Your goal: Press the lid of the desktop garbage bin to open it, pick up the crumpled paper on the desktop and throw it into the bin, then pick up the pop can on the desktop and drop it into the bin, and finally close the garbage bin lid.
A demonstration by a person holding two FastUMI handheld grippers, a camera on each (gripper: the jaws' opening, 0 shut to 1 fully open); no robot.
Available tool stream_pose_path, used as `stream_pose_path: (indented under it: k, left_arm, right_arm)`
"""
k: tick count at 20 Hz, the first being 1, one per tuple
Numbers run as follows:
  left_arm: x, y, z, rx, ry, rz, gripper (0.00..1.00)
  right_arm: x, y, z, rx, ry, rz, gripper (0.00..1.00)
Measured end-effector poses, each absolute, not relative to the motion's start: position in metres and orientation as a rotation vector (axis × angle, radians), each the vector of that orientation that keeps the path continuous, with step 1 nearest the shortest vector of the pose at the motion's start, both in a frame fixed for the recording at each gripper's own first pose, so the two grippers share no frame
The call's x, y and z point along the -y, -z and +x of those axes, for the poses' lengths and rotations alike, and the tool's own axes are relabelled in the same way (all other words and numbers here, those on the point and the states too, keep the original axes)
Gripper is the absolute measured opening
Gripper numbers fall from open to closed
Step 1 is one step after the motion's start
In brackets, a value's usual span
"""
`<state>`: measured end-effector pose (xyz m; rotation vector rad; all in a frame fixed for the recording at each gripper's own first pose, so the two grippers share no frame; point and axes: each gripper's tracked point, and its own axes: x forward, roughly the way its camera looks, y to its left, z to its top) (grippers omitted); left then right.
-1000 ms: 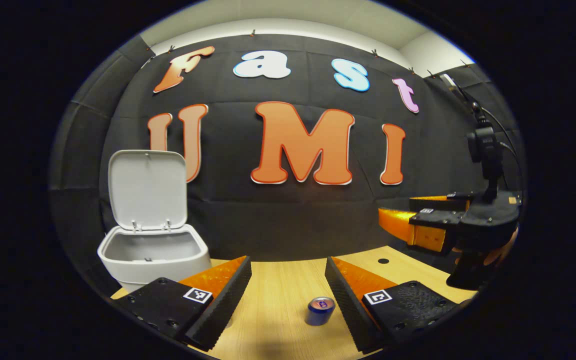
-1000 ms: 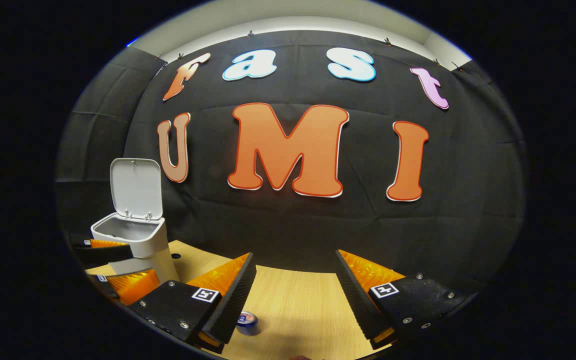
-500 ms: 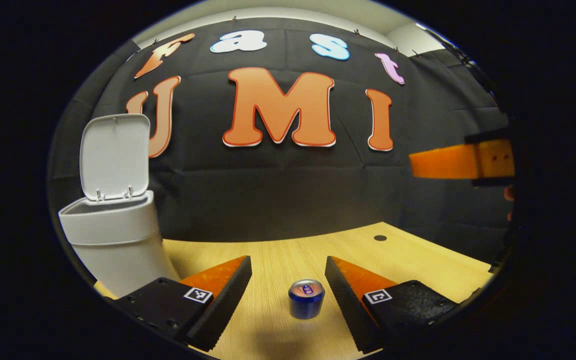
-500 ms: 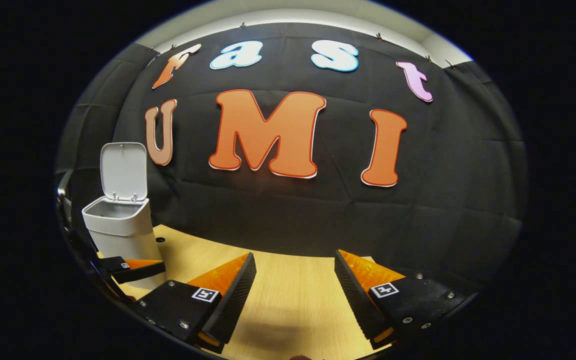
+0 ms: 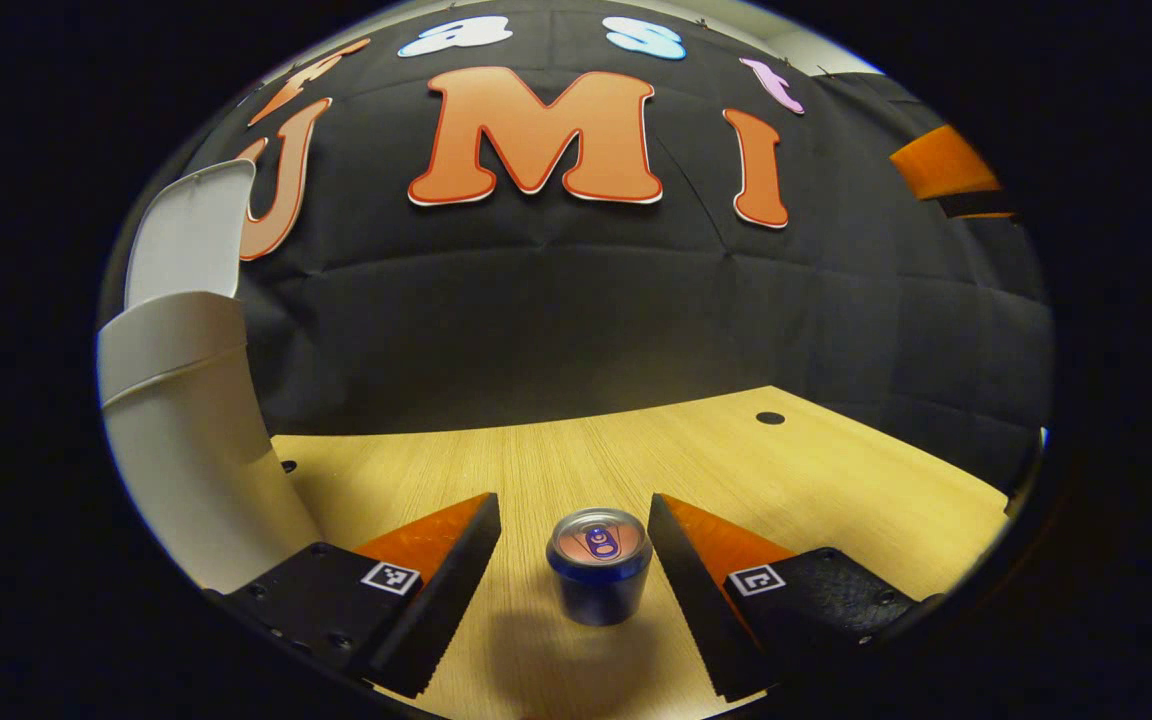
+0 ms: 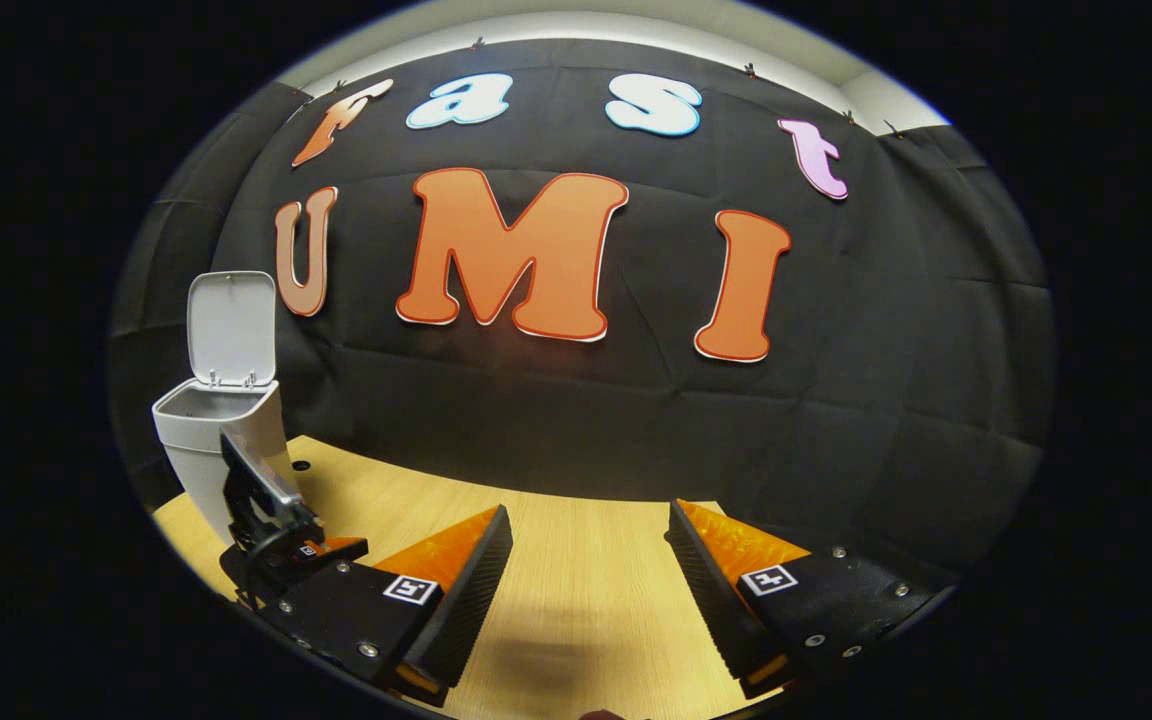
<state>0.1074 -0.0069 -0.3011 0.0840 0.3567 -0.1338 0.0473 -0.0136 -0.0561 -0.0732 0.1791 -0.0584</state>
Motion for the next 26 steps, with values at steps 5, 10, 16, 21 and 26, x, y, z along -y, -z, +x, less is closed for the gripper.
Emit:
stream_pose_path:
  k: [5, 10, 16, 21, 26]
  left_arm:
    - [0.016, 0.311, 0.124, -0.320, 0.149, 0.095, 0.96]
    - [0.034, 0.318, 0.125, -0.321, 0.191, 0.081, 0.96]
    - [0.030, 0.331, 0.126, -0.349, 0.197, 0.110, 0.95]
    - [0.023, 0.344, 0.125, -0.384, 0.189, 0.084, 0.95]
    - [0.027, 0.346, 0.122, -0.419, 0.254, 0.135, 0.95]
  right_arm:
    - [0.021, 0.066, 0.044, -0.208, 0.074, -0.105, 0.94]
    - [0.028, 0.069, 0.047, -0.220, 0.084, -0.109, 0.94]
    - [0.032, 0.074, 0.050, -0.231, 0.082, -0.105, 0.94]
    - [0.034, 0.082, 0.054, -0.242, 0.091, -0.089, 0.94]
    - [0.035, 0.085, 0.056, -0.246, 0.098, -0.074, 0.94]
